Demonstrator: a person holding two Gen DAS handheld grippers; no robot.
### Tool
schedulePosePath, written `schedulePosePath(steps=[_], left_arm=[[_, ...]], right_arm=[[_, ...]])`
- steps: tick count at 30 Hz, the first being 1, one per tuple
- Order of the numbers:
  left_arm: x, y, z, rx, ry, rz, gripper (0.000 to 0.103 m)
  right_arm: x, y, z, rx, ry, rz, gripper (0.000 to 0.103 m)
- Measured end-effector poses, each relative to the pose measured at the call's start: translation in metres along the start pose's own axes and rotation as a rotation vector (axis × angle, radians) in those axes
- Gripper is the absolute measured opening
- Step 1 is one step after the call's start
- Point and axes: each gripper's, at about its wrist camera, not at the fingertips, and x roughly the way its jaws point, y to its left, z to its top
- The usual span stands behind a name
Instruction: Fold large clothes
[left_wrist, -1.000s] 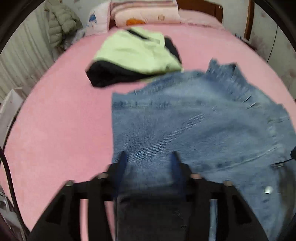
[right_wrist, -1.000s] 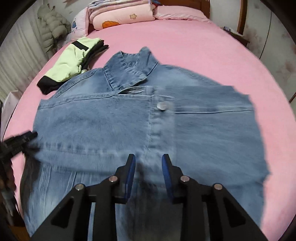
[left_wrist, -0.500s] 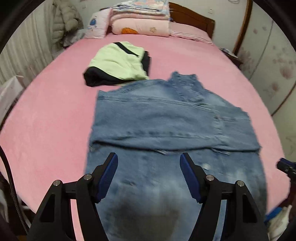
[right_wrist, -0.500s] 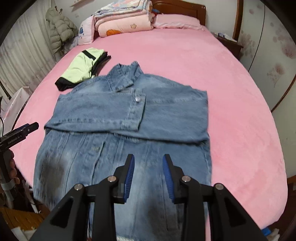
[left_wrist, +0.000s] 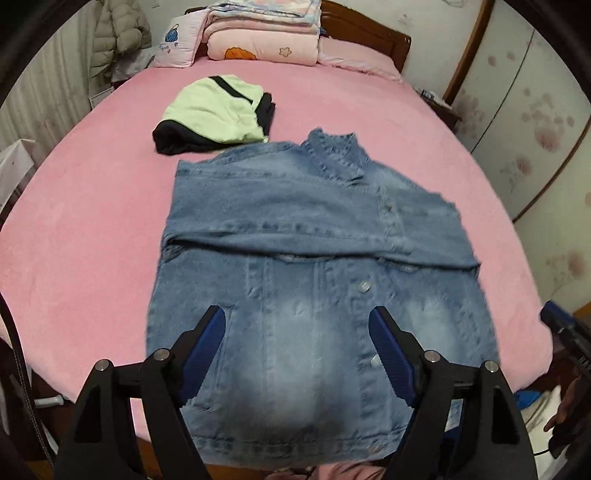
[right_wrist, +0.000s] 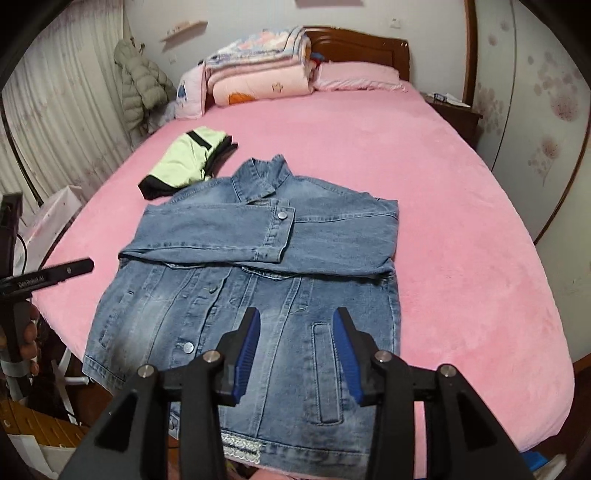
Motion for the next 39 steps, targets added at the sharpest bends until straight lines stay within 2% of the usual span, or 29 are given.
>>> schedulePosePath(steps=[6,12,18,22,27,33,39], left_arm=[[0.012,0.034,-0.031,-0.025,0.096,0.056,0.079],[0.003,0.062,-0.051,-0.037,0.112,0.114,0.079],[-0.005,0.080,-0.062,-0.045,0.121,0.129,0.079],[0.003,0.089,-0.074,-0.051,0.149,0.132,0.079],[0.032,0.106,-0.101,-0.069,0.227,0.122,0.079],[0.066,0.139,-0.141,-0.126,0.319,0.070,0.079],[0.077,0.150,-0.150,-0.132,0.294,-0.001,0.079]], right_arm=[[-0.008,0.011,-0.029,0.015,-0.014,-0.048,0.047],[-0.013,0.029,-0.047,0.030,0.048,-0.064,0.047],[-0.014,0.040,-0.052,0.021,0.086,-0.085,0.047],[-0.012,0.039,-0.057,0.016,0.108,-0.100,0.047],[0.000,0.012,-0.074,0.114,0.187,-0.130,0.047],[0.018,-0.031,-0.105,0.238,0.262,-0.091,0.047],[0.028,-0.078,-0.135,0.367,0.277,-0.054,0.047]])
